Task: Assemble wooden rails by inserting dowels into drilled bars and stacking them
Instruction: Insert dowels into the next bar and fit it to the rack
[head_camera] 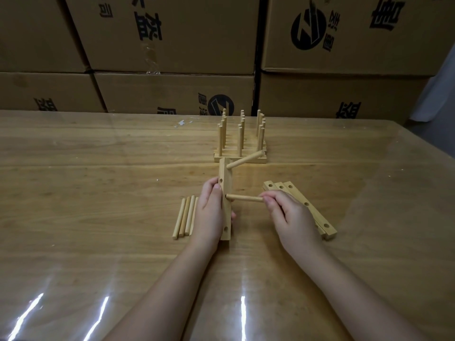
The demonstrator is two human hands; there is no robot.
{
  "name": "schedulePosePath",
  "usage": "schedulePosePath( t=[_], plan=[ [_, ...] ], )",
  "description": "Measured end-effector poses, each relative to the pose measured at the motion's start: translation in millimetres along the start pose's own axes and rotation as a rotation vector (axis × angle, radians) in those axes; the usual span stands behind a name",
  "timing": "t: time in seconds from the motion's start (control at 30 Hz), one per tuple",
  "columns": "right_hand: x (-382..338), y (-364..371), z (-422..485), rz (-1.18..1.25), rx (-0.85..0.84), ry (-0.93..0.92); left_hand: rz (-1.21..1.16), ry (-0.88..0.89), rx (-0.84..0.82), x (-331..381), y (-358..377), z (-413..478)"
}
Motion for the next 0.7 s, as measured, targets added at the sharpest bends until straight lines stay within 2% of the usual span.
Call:
schedulePosePath(
  t=[0.2, 0.3, 0.7],
  plan=[
    [-21, -8, -3, -0.245, 0.099, -0.263, 0.013, 0.035, -0.016, 5, 2, -3],
    [-25, -9, -5, -0.331, 0.145, -0.329, 0.039, 0.064, -0.030, 4, 3, -3],
    [-28, -6, -7, -0.313, 0.170, -0.325, 0.126, 0.151, -0.062, 1, 6, -3]
  ],
)
Point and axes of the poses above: each hand's wrist, its own z-axis towards the middle knuckle, its own y-axis out of the palm, x = y × z, the point moved 5 cm from there along z, towards the middle knuckle, and after that the axes turned 1 degree about -x, right-handed, at the moved point
